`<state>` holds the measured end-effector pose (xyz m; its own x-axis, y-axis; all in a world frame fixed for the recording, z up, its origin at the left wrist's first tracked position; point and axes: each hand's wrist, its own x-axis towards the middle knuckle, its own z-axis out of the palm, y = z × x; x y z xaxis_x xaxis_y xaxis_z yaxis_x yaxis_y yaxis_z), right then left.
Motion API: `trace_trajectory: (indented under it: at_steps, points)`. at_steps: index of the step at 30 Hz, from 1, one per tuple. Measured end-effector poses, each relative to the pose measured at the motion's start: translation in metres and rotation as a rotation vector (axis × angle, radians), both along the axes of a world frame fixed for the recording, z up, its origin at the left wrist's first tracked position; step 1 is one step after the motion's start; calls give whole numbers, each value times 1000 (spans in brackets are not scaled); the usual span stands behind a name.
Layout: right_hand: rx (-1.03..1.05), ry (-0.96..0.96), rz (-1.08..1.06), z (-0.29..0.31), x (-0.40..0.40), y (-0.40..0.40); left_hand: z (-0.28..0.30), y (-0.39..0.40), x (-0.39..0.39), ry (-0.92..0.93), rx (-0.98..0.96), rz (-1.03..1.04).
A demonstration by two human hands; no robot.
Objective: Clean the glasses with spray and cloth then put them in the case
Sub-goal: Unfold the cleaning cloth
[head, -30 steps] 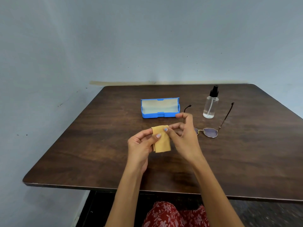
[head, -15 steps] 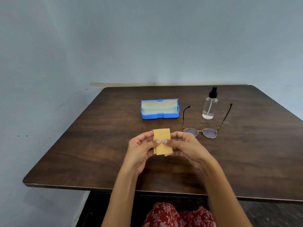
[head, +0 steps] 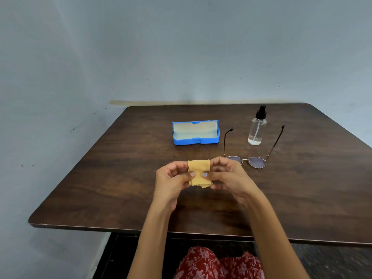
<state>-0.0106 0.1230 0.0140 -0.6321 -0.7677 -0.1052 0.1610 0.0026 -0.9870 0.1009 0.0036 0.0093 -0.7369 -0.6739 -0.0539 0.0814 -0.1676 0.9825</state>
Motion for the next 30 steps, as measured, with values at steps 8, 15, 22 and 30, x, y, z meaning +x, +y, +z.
trace_trajectory:
  at_steps: [8, 15, 22, 30]
  points:
    - [-25, 50, 15, -4, -2, 1, -1, 3, -1, 25, 11, 8]
    - [-44, 162, -5, -9, -5, 3, 0, 6, -1, 21, 169, -11]
    - [14, 77, 14, -5, -1, 2, -2, 10, -3, -5, 211, 88]
    - [8, -84, -19, -4, 3, 6, -17, 11, -9, -9, 90, 115]
